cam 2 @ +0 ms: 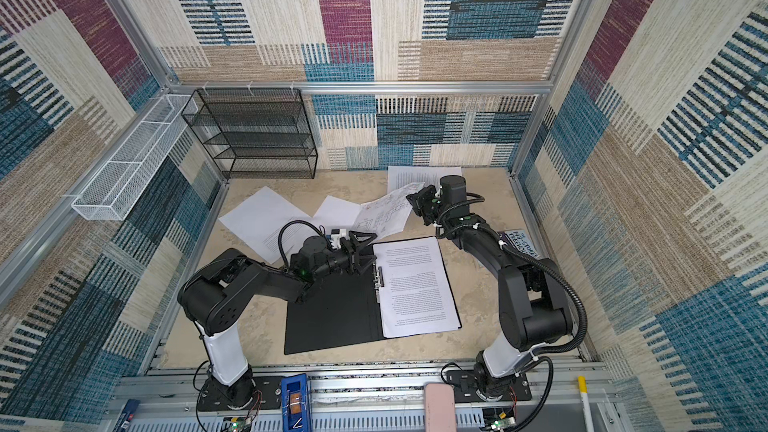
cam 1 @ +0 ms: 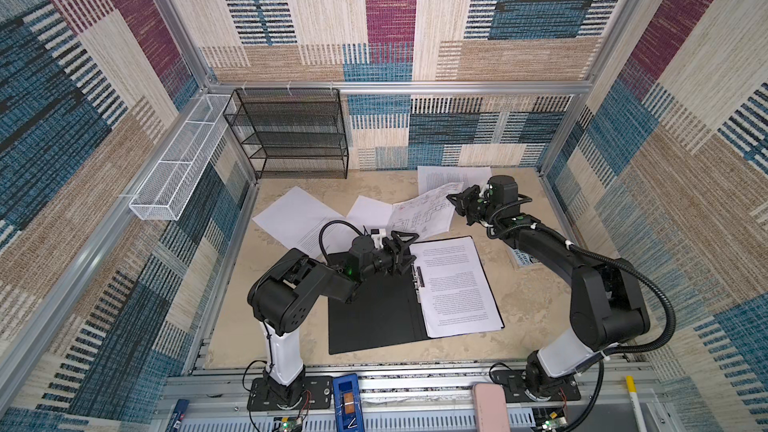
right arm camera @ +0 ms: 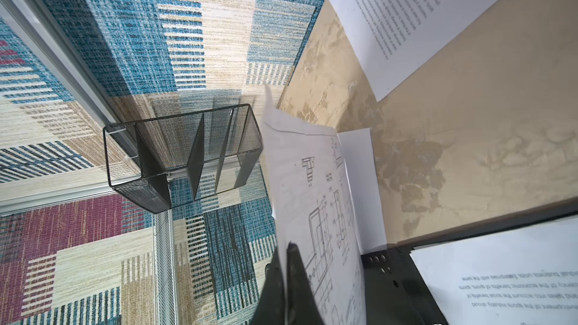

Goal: Put the files into the folder

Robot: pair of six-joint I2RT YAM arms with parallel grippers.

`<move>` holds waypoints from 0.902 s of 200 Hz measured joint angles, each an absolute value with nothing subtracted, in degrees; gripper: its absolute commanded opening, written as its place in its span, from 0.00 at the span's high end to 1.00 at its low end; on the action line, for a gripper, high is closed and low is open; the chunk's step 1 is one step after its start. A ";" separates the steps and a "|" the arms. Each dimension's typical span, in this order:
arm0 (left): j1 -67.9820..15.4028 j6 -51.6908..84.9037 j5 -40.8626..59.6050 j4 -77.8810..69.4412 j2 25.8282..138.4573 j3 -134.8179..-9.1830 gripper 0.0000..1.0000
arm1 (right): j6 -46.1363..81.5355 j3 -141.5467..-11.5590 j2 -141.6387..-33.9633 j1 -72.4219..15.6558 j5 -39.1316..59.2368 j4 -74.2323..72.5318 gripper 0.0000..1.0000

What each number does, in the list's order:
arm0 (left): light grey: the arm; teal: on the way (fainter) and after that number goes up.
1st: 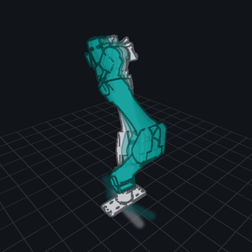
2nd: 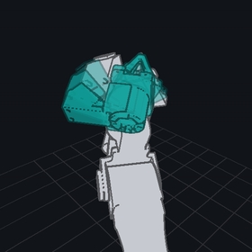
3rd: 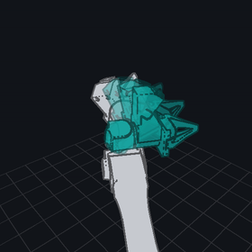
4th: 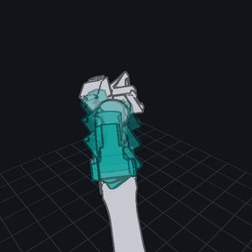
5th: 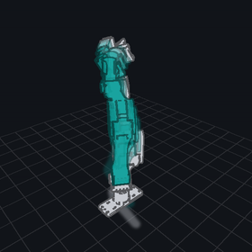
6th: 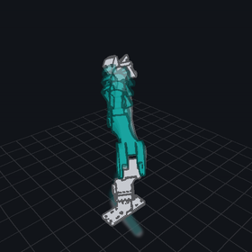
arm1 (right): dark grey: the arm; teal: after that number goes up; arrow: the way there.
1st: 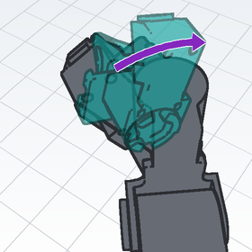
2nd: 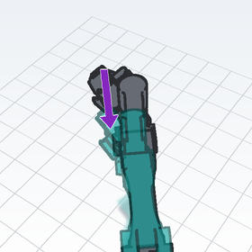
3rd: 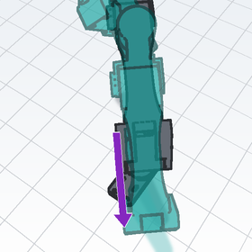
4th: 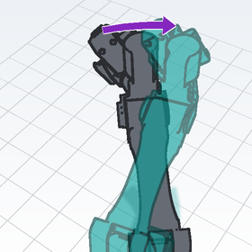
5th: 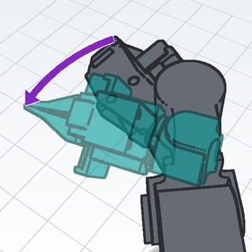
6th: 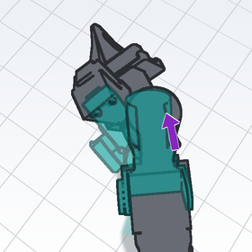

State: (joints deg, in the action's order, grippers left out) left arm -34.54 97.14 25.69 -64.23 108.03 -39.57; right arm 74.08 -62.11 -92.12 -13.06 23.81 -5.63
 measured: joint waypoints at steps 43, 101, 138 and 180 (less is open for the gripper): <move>-34.70 98.59 22.68 -66.87 111.04 -41.58 0.29 | 74.78 -60.80 -90.98 -13.23 23.57 -6.55 1.00; -34.61 99.72 18.20 -70.70 114.87 -44.25 0.59 | 75.13 -57.06 -87.29 -13.45 23.35 -6.96 1.00; -34.35 100.12 17.96 -71.22 114.96 -44.36 0.89 | 75.57 -54.43 -85.36 -13.43 22.52 -7.70 1.00; -34.13 100.03 18.26 -69.73 113.56 -44.36 0.90 | 75.59 -50.92 -82.70 -13.43 21.87 -8.25 1.00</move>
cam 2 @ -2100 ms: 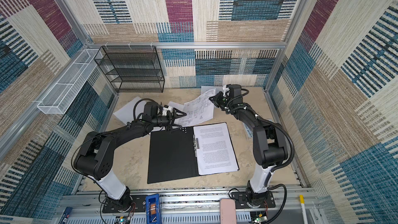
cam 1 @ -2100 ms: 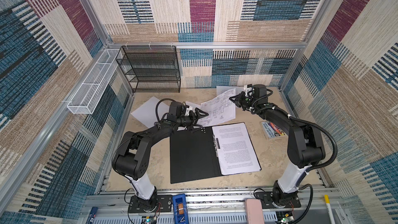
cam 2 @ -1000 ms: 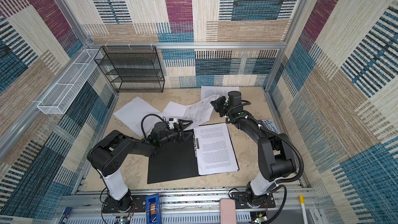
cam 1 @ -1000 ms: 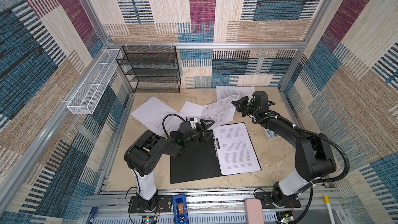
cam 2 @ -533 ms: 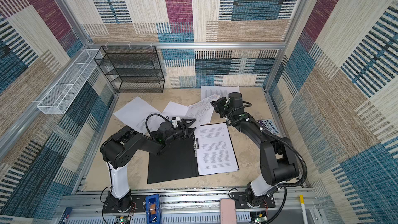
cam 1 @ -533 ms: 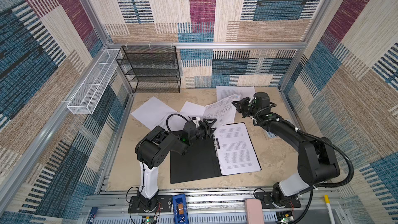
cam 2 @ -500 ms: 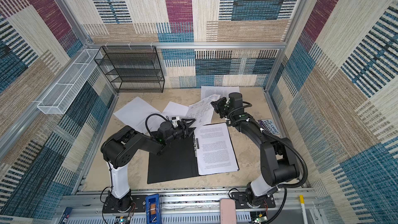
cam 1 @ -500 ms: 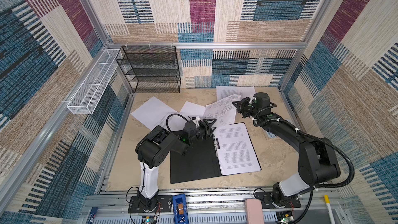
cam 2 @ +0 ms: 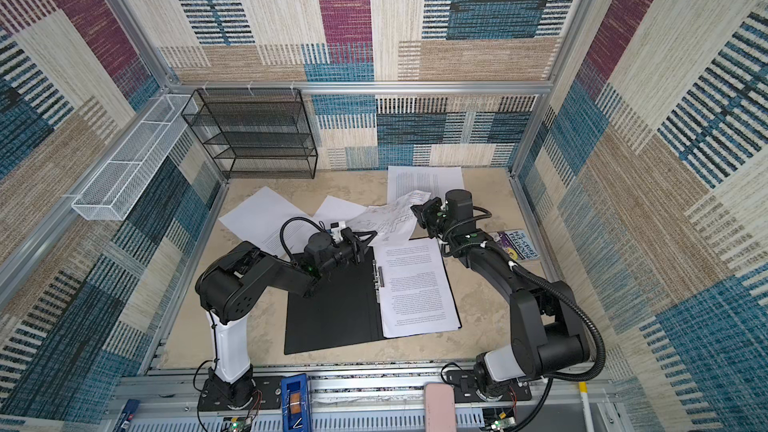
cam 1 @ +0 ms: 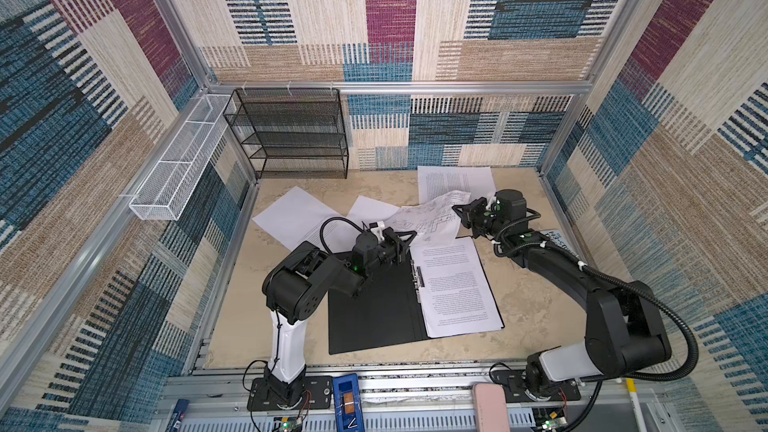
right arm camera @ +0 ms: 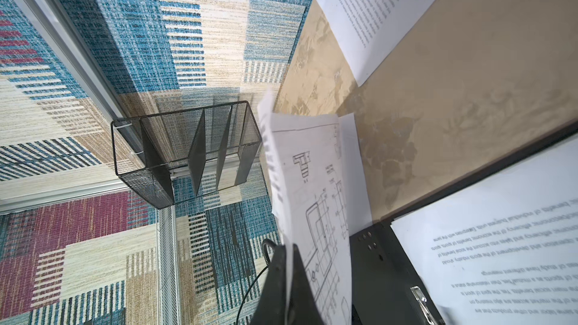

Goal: Put the files into the folder

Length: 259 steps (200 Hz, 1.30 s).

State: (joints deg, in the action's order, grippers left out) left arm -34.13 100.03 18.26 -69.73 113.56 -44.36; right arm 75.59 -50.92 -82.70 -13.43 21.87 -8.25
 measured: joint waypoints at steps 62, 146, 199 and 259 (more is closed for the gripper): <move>-34.02 99.85 18.63 -68.73 112.49 -44.14 0.87 | 77.34 -43.46 -78.72 -13.43 19.44 -10.90 1.00; -33.93 99.46 22.28 -66.61 111.79 -43.92 1.00 | 69.10 -42.61 -75.64 -11.53 19.05 -12.05 0.13; -30.48 93.43 34.37 -56.93 108.77 -49.52 1.00 | 49.30 -42.35 -68.16 -2.22 18.31 -7.40 0.00; -25.54 80.40 54.76 -40.84 106.43 -60.86 1.00 | 40.93 -36.12 -79.94 2.24 40.73 -20.58 0.00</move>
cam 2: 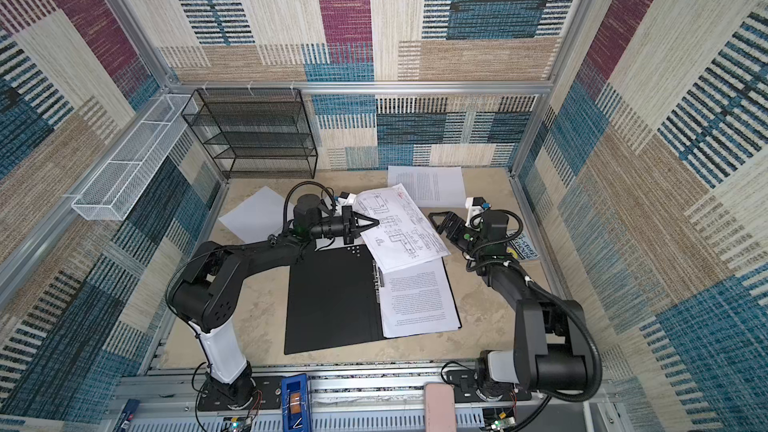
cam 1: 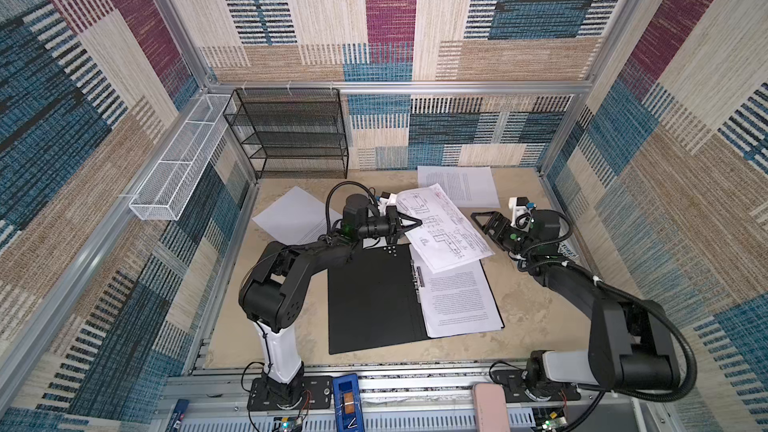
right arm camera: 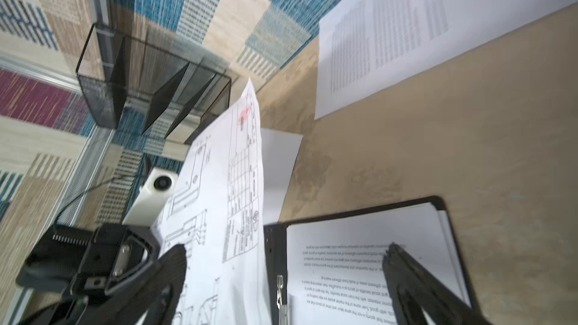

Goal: Put the files into the folder

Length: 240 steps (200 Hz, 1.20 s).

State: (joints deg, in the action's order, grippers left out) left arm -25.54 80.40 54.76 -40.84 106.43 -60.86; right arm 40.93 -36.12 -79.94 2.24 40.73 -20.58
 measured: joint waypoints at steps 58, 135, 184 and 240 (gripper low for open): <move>-23.00 77.12 63.70 -34.24 104.47 -63.86 1.00 | 51.24 -33.52 -89.60 2.37 59.00 -46.57 0.00; -22.68 71.37 69.49 -26.57 104.49 -66.78 1.00 | 58.50 -37.58 -94.04 1.80 67.72 -55.72 0.28; -22.79 70.00 70.61 -25.08 105.08 -67.37 1.00 | 59.53 -37.69 -94.48 0.30 68.95 -55.35 0.40; -22.79 73.47 70.72 -30.70 105.45 -67.40 1.00 | 53.32 -38.19 -94.63 0.23 63.92 -42.50 0.00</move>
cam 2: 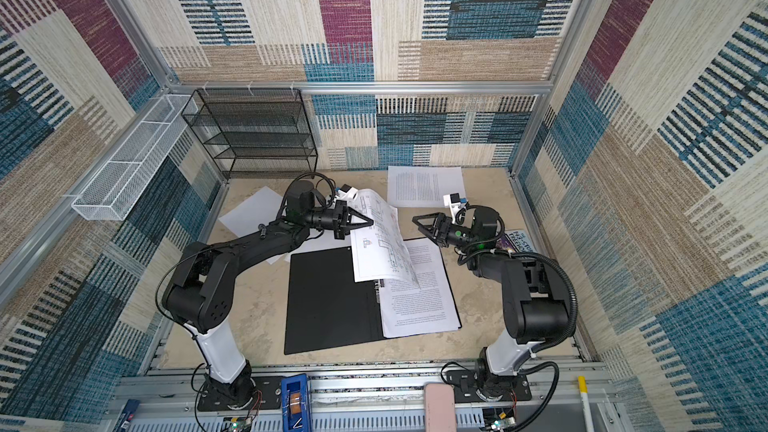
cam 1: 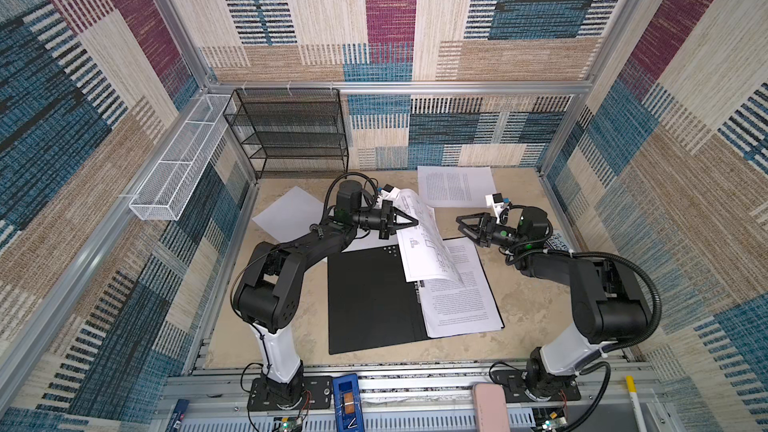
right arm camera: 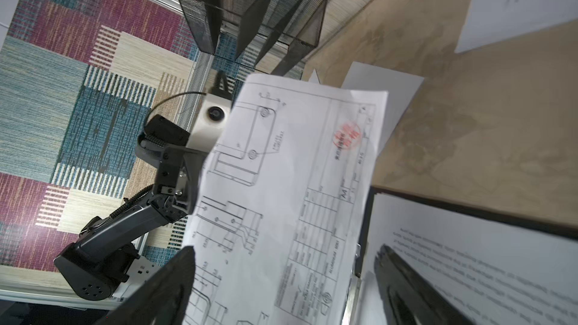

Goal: Put the files into the folder

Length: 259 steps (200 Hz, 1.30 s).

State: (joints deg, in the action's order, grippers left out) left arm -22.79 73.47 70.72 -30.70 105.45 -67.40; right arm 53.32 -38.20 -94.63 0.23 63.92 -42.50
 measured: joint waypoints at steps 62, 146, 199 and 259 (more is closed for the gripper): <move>-22.79 82.76 70.83 -44.69 106.94 -67.07 1.00 | 71.48 -29.41 -102.48 -0.38 66.13 -65.87 0.00; -23.05 85.89 70.83 -51.18 107.98 -62.22 1.00 | 92.31 -31.57 -106.15 -3.42 65.78 -80.79 0.09; -23.05 82.06 71.02 -46.52 106.21 -58.30 1.00 | 93.78 -33.78 -106.72 -3.42 65.54 -80.86 0.36; -22.98 72.71 70.98 -34.06 104.97 -59.70 1.00 | 85.36 -35.09 -101.82 -4.99 66.96 -78.98 0.57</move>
State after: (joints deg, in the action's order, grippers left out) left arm -22.98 72.71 70.98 -34.06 104.97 -59.70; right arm 85.36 -35.09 -101.82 -4.99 66.96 -78.98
